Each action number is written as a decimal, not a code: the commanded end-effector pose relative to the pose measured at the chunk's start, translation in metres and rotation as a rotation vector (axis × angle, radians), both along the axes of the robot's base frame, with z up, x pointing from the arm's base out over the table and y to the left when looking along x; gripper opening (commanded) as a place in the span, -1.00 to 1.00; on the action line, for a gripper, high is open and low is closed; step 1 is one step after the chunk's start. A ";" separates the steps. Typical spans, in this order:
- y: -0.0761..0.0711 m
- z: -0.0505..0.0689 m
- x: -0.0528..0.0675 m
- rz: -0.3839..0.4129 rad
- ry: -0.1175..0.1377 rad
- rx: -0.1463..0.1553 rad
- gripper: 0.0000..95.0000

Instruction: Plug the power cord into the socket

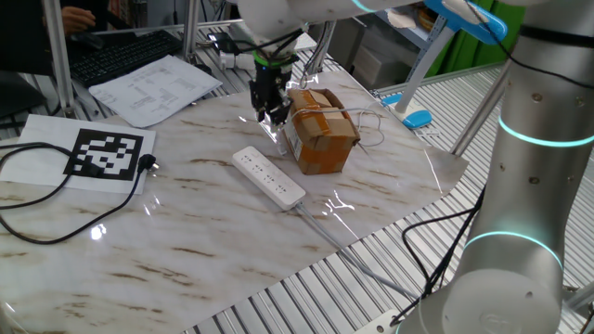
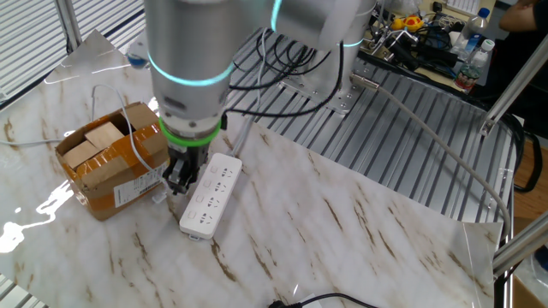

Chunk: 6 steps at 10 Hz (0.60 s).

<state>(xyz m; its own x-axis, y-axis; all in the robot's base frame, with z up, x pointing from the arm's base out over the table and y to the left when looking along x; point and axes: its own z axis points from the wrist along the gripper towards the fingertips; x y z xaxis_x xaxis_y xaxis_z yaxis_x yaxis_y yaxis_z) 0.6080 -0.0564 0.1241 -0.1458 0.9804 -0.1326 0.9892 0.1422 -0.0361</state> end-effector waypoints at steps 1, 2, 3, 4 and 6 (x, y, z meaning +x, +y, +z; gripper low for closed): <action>-0.008 -0.014 -0.001 -0.042 -0.013 -0.004 0.20; -0.018 -0.024 -0.001 -0.056 -0.017 -0.005 0.20; -0.023 -0.029 -0.001 -0.075 -0.021 -0.004 0.20; -0.025 -0.032 -0.002 -0.085 -0.025 -0.007 0.20; -0.032 -0.041 -0.003 -0.109 -0.038 -0.009 0.20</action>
